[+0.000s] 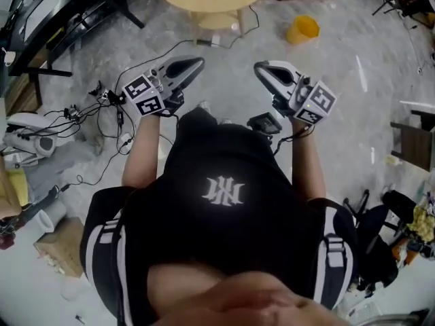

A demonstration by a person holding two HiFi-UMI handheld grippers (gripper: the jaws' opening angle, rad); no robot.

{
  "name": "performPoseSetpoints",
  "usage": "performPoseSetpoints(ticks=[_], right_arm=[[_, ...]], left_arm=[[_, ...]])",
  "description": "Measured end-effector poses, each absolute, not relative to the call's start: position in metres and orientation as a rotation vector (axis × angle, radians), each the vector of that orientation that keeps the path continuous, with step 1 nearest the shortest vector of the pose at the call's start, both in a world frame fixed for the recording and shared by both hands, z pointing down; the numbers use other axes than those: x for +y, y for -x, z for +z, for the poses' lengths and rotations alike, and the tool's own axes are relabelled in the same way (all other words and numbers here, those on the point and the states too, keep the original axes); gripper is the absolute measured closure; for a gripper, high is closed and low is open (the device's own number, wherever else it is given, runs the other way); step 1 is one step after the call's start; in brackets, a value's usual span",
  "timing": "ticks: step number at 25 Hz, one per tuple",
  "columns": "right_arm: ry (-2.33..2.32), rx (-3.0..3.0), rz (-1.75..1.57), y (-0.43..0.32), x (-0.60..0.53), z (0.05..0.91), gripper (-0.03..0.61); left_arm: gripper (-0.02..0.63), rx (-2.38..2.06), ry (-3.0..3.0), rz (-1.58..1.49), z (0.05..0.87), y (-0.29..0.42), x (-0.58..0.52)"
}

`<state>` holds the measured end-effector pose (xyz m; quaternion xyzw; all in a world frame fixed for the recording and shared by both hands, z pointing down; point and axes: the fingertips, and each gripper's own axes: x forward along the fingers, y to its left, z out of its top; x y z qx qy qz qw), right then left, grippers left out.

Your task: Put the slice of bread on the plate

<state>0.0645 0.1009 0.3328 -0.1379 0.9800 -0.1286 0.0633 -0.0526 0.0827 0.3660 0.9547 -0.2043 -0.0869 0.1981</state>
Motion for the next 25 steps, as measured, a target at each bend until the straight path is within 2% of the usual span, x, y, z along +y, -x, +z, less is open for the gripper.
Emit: performPoseSetpoints(ticks=[15,25], right_arm=[[0.445,2.959,-0.393,-0.088,0.144,0.343,0.577],[0.391,2.945,-0.42,-0.086,0.152,0.346,0.577]], left_arm=[[0.607,-0.537,-2.677,-0.201,0.371,0.013,0.137],[0.607,-0.603,-2.675,-0.211,0.366,0.024,0.154]])
